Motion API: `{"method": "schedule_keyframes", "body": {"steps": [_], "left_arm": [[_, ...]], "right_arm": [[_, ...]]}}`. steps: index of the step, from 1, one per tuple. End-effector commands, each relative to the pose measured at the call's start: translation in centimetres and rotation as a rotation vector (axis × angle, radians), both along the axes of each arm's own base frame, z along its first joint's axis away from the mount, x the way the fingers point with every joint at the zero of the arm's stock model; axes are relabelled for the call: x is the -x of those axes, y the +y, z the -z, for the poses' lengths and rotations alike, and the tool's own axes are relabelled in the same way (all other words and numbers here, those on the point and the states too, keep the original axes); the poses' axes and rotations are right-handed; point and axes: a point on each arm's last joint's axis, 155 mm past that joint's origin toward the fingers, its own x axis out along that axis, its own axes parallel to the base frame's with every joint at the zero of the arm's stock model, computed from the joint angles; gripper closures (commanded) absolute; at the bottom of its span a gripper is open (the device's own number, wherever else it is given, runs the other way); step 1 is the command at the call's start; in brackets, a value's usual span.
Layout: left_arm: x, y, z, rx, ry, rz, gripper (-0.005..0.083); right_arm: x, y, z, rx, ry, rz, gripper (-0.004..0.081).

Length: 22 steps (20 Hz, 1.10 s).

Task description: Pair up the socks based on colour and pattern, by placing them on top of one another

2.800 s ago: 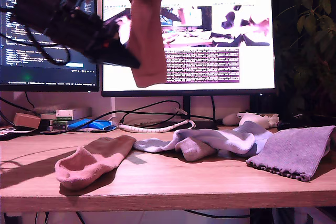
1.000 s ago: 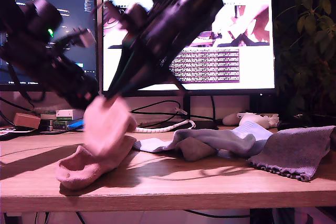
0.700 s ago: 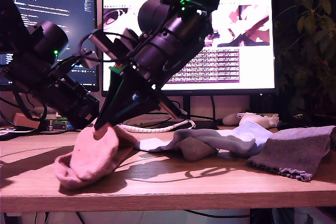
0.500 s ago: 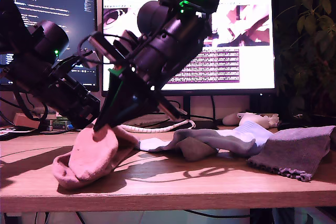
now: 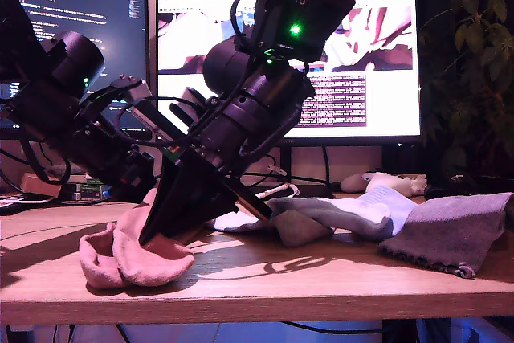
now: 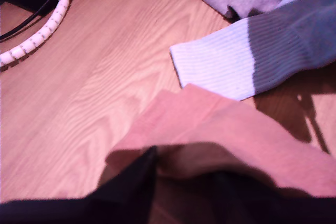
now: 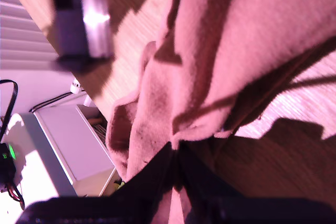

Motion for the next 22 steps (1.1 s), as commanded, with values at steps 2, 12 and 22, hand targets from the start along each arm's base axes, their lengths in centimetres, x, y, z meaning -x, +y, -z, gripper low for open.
{"method": "schedule_keyframes", "body": {"steps": [2, 12, 22], "left_arm": [[-0.4, 0.6, 0.3, -0.024, -0.009, -0.025, 0.0455], [-0.1, 2.0, -7.2, -0.018, -0.132, -0.071, 0.0623], [1.3, 1.8, -9.2, 0.014, -0.103, -0.103, 0.0724]], "right_arm": [[0.3, 0.1, 0.4, 0.004, 0.006, -0.003, 0.0781], [0.7, 0.3, -0.8, -0.020, 0.033, 0.003, 0.0590], [-0.3, -1.5, -8.6, -0.070, -0.104, 0.043, 0.0410]]}}
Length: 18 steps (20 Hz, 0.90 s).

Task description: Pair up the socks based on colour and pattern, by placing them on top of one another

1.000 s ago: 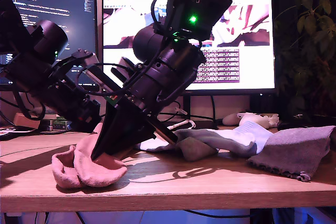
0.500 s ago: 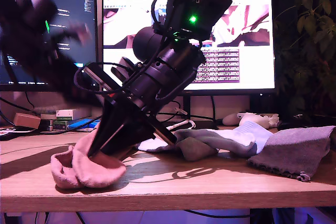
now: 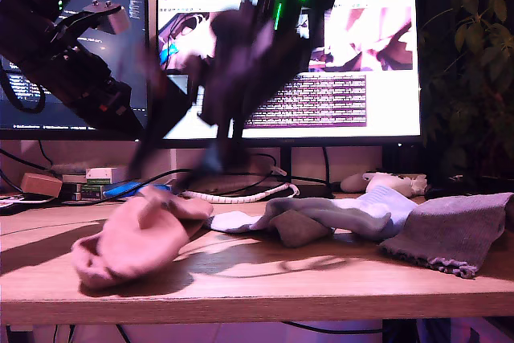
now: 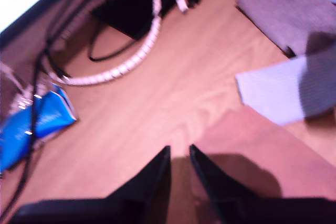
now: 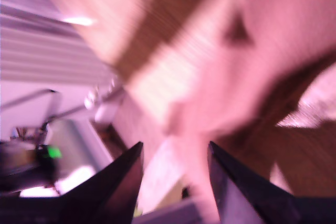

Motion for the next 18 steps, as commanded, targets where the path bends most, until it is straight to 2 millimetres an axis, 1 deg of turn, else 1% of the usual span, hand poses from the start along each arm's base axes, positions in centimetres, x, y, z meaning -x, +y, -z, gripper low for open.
{"method": "schedule_keyframes", "body": {"steps": [1, 3, 4, 5, 7, 9, 10, 12, 15, 18], "left_arm": [[0.7, -0.9, -1.0, 0.015, -0.008, 0.023, 0.0754], [1.3, -1.5, -0.8, 0.013, 0.010, 0.041, 0.0789], [1.7, -1.9, -0.6, 0.014, 0.023, 0.050, 0.0790], [2.3, -2.2, -0.4, 0.029, 0.054, 0.053, 0.0792], [4.1, -3.7, 0.0, 0.064, 0.122, 0.100, 0.0793], [5.5, -5.1, 0.2, 0.089, 0.168, 0.143, 0.0793], [6.0, -5.8, 0.2, 0.091, 0.175, 0.163, 0.0793], [6.8, -7.1, 0.2, 0.091, 0.177, 0.194, 0.0793], [7.5, -8.5, -0.1, 0.094, 0.165, 0.230, 0.0793], [7.9, -9.8, -0.6, 0.104, 0.143, 0.266, 0.0793]], "right_arm": [[-0.3, -1.1, -0.4, 0.022, -0.020, 0.004, 0.0410], [-0.6, -2.5, -0.3, 0.063, -0.029, 0.017, 0.0410], [-0.6, -3.2, 0.0, 0.084, -0.037, 0.011, 0.0410], [-0.7, -4.0, 0.3, 0.109, -0.052, -0.006, 0.0412], [-1.1, -6.1, 1.2, 0.180, -0.084, -0.032, 0.0414], [-2.2, -8.5, 2.0, 0.249, -0.077, 0.011, 0.0420], [-2.9, -9.4, 2.0, 0.258, -0.077, 0.038, 0.0421], [-4.4, -11.2, 1.2, 0.257, -0.092, 0.093, 0.0421], [-5.9, -13.7, -0.6, 0.251, -0.119, 0.168, 0.0421], [-6.5, -16.6, -1.7, 0.269, -0.158, 0.245, 0.0422]]}}
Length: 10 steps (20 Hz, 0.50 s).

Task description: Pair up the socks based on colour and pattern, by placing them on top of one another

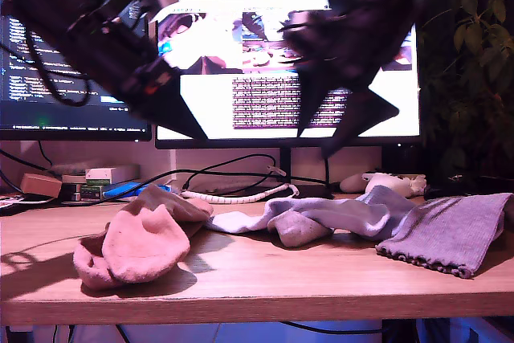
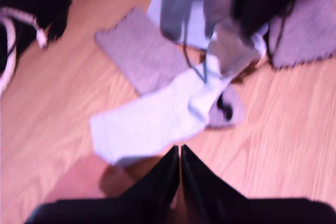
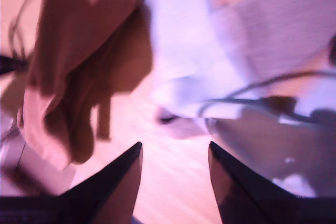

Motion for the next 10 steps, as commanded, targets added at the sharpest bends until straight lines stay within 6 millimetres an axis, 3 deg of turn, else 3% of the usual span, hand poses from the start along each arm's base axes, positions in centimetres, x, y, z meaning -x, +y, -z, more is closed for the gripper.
{"method": "schedule_keyframes", "body": {"steps": [1, 10], "left_arm": [[0.2, -0.6, -0.8, 0.020, -0.017, 0.014, 0.0793], [1.6, -2.3, -1.1, 0.045, -0.011, 0.077, 0.0793]], "right_arm": [[1.1, -1.3, -0.8, -0.001, -0.026, 0.024, 0.0422], [4.3, -9.5, 3.6, 0.008, 0.048, 0.328, 0.0422]]}}
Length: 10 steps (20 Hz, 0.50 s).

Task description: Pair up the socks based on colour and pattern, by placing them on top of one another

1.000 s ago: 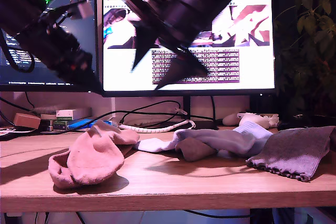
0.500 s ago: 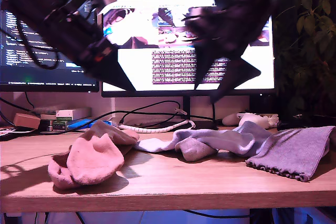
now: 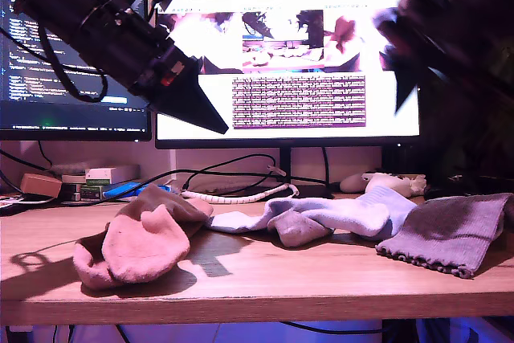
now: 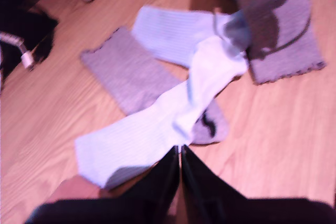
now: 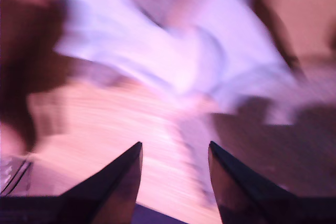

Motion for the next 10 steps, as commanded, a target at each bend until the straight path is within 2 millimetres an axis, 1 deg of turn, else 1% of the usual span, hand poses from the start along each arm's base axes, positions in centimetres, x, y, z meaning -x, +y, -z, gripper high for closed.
{"method": "schedule_keyframes", "body": {"steps": [1, 3, 6, 10], "left_arm": [[0.2, -0.3, -0.6, 0.018, -0.001, 0.000, 0.0793], [0.3, -0.4, -0.6, 0.020, 0.001, 0.002, 0.0793], [0.3, -0.9, -0.9, 0.043, -0.006, 0.024, 0.0793], [0.4, -1.7, -1.1, 0.056, -0.025, 0.040, 0.0793]], "right_arm": [[0.1, -0.9, 0.5, 0.006, 0.003, 0.053, 0.0422], [0.2, -2.0, 1.3, 0.004, 0.021, 0.098, 0.0422], [0.5, -2.9, 1.5, 0.001, 0.047, 0.128, 0.0422], [2.2, -3.6, 2.1, 0.018, 0.121, 0.135, 0.0422]]}}
